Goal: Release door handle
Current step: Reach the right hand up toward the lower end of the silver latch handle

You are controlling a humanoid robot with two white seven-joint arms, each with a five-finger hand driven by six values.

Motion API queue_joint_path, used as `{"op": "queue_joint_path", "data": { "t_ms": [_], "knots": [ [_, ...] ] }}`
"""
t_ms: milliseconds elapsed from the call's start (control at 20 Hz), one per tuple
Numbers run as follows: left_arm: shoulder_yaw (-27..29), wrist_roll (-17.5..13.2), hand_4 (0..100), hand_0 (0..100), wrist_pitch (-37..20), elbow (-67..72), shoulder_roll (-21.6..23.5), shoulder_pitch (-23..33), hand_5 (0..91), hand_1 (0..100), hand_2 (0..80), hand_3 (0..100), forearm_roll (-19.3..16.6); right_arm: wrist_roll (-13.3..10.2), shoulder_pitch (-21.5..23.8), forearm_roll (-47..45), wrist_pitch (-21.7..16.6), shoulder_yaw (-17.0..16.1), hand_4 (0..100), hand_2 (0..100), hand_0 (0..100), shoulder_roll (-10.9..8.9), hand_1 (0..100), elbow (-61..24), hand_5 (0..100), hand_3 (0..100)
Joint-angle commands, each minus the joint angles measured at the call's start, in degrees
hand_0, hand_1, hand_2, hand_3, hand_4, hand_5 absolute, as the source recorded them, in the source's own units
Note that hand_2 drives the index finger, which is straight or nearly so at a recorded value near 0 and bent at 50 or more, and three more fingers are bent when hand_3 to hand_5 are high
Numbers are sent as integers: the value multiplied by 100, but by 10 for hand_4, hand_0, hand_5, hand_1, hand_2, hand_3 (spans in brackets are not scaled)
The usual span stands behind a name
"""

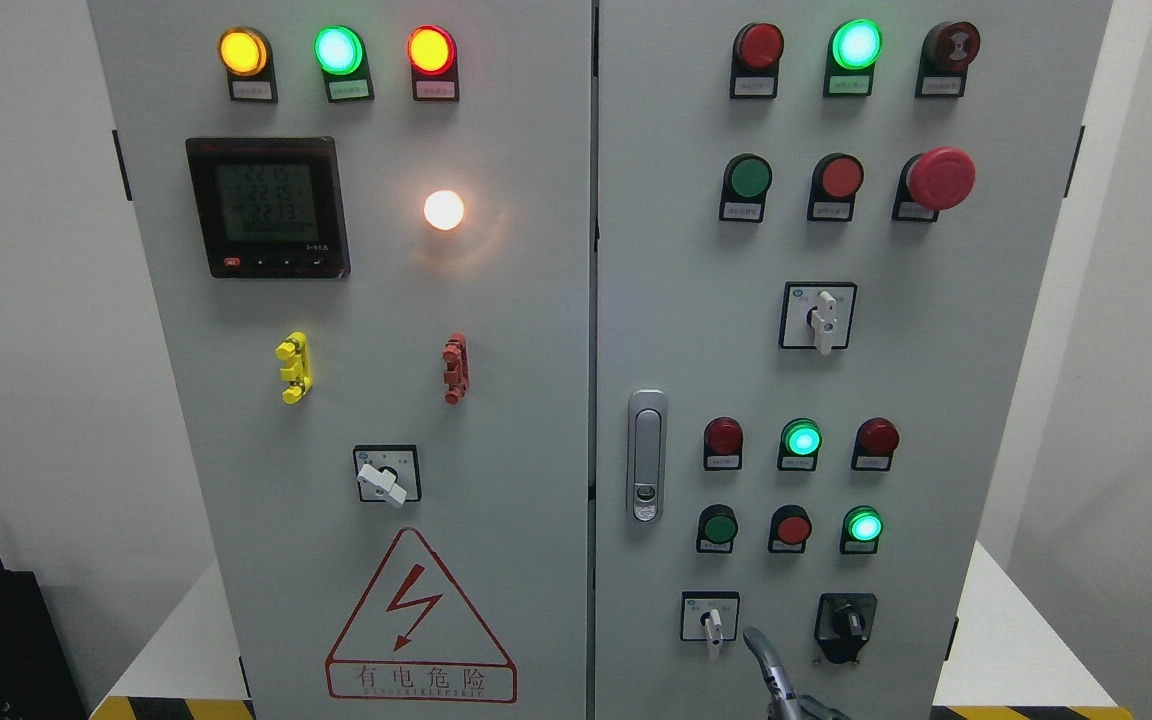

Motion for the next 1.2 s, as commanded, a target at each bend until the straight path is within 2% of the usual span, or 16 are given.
{"op": "queue_joint_path", "data": {
  "t_ms": [0, 300, 651, 801, 1051, 1151],
  "knots": [
    [9, -5, 0, 120, -4, 53, 0, -17, 0, 389, 0, 0, 0, 183, -409, 233, 148, 165, 872, 0, 184, 49, 401, 246, 969, 977],
    [9, -5, 0, 120, -4, 53, 0, -17, 0, 389, 0, 0, 0, 210, -681, 303, 210, 183, 873, 0, 195, 58, 384, 264, 967, 982],
    [9, -5, 0, 120, -4, 53, 0, -17, 0, 389, 0, 0, 0, 403, -875, 443, 210, 289, 873, 0, 208, 66, 380, 299, 966, 987],
    [9, -5, 0, 120, -4, 53, 0, -17, 0, 389, 0, 0, 0, 473, -1033, 461, 332, 341, 874, 0, 211, 66, 376, 386, 966, 988],
    [9, -5, 0, 120, -4, 53, 0, -17, 0, 389, 0, 0, 0, 482, -1069, 602, 350, 385, 874, 0, 223, 66, 359, 431, 968, 990],
    [9, -5, 0, 120, -4, 53, 0, -17, 0, 389, 0, 0, 0, 587, -1077, 602, 350, 403, 874, 0, 224, 66, 359, 413, 968, 990]
  ]
}}
